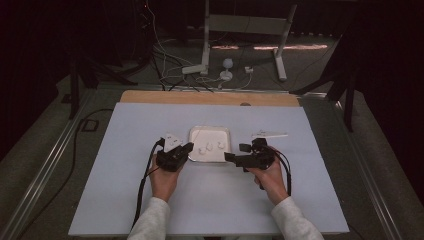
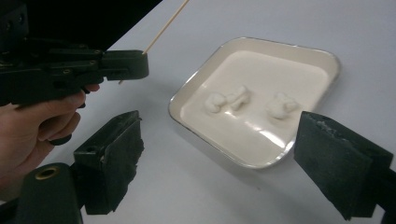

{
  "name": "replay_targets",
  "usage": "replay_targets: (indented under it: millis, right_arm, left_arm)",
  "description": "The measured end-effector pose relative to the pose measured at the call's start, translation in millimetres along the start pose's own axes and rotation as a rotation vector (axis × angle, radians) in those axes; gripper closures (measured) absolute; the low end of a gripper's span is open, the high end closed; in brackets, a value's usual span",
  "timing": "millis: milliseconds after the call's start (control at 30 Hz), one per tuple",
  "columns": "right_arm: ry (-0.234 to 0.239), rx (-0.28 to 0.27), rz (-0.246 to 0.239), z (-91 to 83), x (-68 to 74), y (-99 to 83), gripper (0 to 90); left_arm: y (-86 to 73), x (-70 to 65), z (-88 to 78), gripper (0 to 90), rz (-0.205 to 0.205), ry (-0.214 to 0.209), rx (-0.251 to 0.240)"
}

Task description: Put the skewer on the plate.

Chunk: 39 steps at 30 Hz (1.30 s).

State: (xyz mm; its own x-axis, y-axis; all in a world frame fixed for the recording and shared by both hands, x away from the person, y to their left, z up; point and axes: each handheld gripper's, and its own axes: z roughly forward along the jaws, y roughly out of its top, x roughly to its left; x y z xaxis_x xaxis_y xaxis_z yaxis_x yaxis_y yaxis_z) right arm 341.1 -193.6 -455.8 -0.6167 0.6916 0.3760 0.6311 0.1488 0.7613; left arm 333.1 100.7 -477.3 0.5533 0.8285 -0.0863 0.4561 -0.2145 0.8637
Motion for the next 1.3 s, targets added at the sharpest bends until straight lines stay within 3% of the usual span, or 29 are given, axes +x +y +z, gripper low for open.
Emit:
replay_targets:
  millis: [300,667,1067,1300]
  right_arm:
    - [-0.015,-0.015,-0.009,-17.0,-5.7,-11.2,14.7]
    - [-0.036,-0.033,-0.012,-40.5,-15.5,-26.0,14.5]
    - [-0.055,-0.069,0.034,-66.2,-29.1,-35.9,14.6]
    - [-0.060,-0.079,0.041,-71.9,-30.5,-37.7,14.6]
  left_arm:
    - [0.7,1.2,10.8,89.5,-0.032,0.018,0.024]
    - [-0.5,-0.8,22.4,89.4,-0.037,0.031,0.051]
    - [-6.2,-3.8,36.9,89.1,-0.040,0.052,0.095]
    - [-9.8,-5.6,45.1,89.1,-0.055,0.068,0.124]
